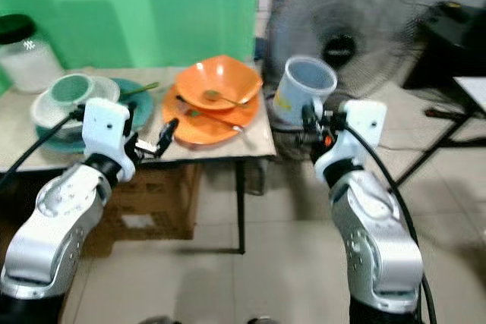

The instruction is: Setting the table

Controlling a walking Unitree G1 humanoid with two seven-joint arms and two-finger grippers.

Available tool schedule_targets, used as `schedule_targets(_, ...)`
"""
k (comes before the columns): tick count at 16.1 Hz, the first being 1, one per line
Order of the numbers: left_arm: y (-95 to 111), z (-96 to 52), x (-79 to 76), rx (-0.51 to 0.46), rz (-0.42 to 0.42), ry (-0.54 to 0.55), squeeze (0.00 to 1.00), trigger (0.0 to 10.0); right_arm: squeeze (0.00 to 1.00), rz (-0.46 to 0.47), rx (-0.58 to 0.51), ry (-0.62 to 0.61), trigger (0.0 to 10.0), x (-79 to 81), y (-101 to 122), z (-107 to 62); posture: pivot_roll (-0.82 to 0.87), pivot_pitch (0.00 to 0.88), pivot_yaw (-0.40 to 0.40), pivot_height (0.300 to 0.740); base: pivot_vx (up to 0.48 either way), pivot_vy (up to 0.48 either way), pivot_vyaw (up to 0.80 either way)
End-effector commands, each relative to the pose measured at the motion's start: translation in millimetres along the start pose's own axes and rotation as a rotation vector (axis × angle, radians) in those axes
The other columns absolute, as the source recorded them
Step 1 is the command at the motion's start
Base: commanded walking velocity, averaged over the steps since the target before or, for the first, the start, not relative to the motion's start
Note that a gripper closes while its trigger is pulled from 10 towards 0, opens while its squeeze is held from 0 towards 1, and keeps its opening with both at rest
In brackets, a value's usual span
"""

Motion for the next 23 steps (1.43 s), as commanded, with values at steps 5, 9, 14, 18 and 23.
schedule_targets(5, -8.1, -5.8, 3.8, 0.044, -0.032, 0.005, 0.0, 10.0, 0.0, -0.096, 0.019, -0.01, 10.0, 10.7, -5.5, 3.5, 0.11, 0.0, 0.022, 0.74, 0.0, 0.0, -0.78)
schedule_targets(9, -2.0, -1.0, 2.8, 0.016, -0.031, 0.038, 0.0, 10.0, 0.0, -0.081, 0.052, -0.076, 10.0, 2.0, -12.9, 3.3, 0.14, 0.0, 0.008, 0.74, 0.0, 0.0, -0.77)
schedule_targets(14, 3.7, -2.6, 11.6, -0.034, -0.05, 0.104, 0.0, 10.0, 0.0, -0.103, 0.043, -0.046, 10.0, 3.6, -9.2, 15.7, 0.16, 0.0, -0.028, 0.74, 0.0, 0.0, -0.8)
schedule_targets(18, 5.1, -4.0, 12.0, -0.047, -0.063, 0.111, 0.0, 10.0, 0.0, -0.111, 0.025, 0.005, 10.0, 13.2, -6.7, 16.1, 0.16, 0.0, -0.032, 0.74, 0.126, 0.0, 0.0)
schedule_targets(23, 4.3, -7.2, 14.4, -0.043, -0.067, 0.115, 0.0, 10.0, 0.0, -0.127, 0.03, 0.027, 10.0, 18.8, -7.4, 19.0, 0.16, 0.0, -0.033, 0.74, 0.337, 0.0, 0.0)
Point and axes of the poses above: a point about 5 cm out from each wrist's last joint towards the gripper, its own z axis pointing out of the wrist towards the gripper, its own y axis along the axis of the wrist's last joint, x = y × z, the point moved 1 cm from there along z, pointing out of the wrist towards the gripper, and after that the axes turned 6 degrees about -z, right-handed, at the moved point
